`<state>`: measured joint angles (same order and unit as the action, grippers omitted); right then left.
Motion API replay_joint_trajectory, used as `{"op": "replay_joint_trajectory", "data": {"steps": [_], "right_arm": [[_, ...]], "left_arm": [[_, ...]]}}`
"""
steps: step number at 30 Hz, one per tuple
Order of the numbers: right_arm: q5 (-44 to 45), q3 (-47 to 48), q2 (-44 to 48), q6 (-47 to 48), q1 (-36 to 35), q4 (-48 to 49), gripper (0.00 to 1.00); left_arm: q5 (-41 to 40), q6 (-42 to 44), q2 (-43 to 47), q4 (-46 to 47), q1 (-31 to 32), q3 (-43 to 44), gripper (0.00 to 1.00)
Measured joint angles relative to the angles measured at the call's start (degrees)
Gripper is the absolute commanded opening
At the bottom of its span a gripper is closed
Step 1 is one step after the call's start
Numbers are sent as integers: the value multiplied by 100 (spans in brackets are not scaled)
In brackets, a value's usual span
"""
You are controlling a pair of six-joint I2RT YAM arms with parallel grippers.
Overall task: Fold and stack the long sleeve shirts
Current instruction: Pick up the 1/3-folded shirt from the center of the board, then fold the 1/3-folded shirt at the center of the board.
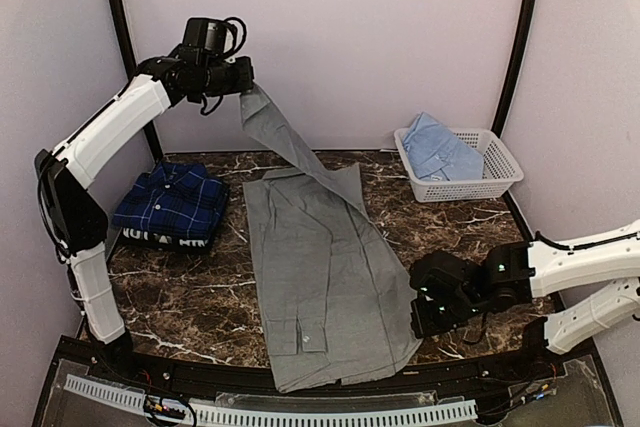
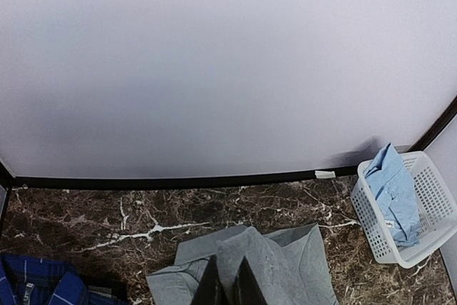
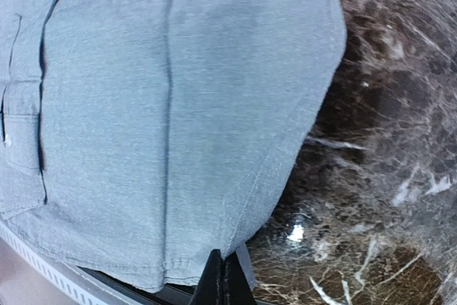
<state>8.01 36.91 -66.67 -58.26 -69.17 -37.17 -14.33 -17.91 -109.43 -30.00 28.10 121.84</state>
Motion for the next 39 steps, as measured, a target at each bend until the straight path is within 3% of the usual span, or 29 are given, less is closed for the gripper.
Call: {"op": "replay_joint_trajectory", "data": {"steps": [11, 20, 29, 39], "right_arm": [[-343, 503, -922, 737, -356, 931, 0], [-951, 662, -1357, 1187, -365, 1515, 0], [-1263, 669, -1519, 1322, -365, 1565, 0], [-1478, 498, -1506, 1333, -365, 1561, 0]], "left_arm": [[-542, 168, 942, 122, -302, -938, 0], [-640, 170, 1019, 81, -573, -1556, 0], [-627, 175, 1158, 116, -575, -1720, 0], [-540, 223, 2170, 603, -577, -2618, 0]]}}
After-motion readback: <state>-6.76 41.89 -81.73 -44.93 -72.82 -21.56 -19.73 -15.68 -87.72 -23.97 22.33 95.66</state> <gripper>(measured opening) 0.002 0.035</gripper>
